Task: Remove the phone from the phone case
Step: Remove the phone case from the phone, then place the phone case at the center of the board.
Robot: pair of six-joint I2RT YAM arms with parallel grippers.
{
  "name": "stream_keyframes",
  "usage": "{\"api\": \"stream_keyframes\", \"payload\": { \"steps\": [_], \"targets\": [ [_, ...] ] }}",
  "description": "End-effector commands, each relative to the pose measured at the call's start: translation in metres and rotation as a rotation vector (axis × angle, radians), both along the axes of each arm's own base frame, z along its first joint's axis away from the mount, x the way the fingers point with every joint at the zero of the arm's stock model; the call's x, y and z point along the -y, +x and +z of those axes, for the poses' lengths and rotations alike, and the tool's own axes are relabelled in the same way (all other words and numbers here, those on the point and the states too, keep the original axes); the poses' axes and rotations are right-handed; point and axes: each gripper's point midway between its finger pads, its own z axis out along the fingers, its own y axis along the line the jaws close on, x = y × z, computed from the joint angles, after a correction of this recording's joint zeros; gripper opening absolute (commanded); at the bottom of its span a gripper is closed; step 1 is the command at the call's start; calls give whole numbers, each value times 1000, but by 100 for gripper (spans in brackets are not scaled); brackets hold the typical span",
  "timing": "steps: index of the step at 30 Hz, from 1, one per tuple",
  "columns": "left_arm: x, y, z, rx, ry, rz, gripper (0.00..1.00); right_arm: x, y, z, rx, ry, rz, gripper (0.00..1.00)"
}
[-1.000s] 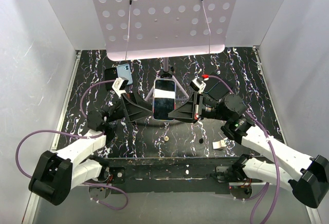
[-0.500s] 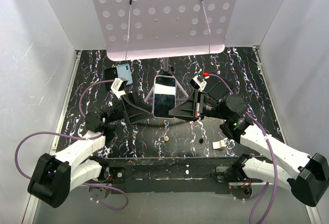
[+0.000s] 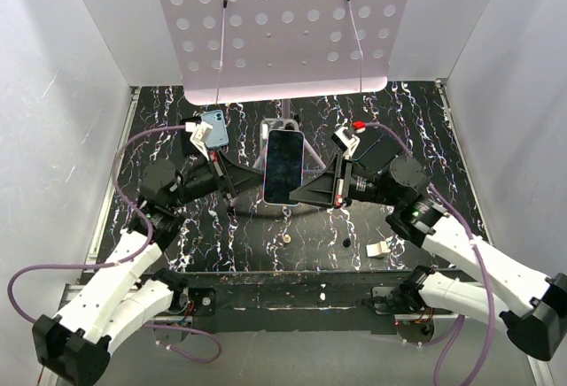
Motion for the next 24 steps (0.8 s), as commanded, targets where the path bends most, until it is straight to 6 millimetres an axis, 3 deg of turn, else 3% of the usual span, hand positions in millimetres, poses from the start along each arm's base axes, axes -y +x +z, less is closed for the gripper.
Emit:
{"api": "stream_keyframes", "payload": {
  "steps": [1,5,8,10,14,19,22,24],
  "targets": [
    [-60,45,-90,-216,508,470,0,22,10,-16,126,-247,-184,1],
    [-135,52,-139,-327,787,819,0,74,39,-57,188,-563,-468,1],
    [-173,52,-156,-334,856,1002,0,116,49,-76,208,-710,-632,1],
    [-185,60,-165,-317,910,1065,0,132,48,-79,222,-745,-683,1],
    [-207,95,-182,-304,1070,1161,0,146,41,-80,231,-764,-699,1],
    [-246,156,-184,-354,1045,1258,0,157,34,-83,229,-799,-703,1],
    [-259,192,-191,-423,1000,1166,0,162,31,-82,231,-801,-707,1],
    [-294,210,-194,-460,1036,1208,0,163,29,-81,232,-798,-708,1]
  ]
}}
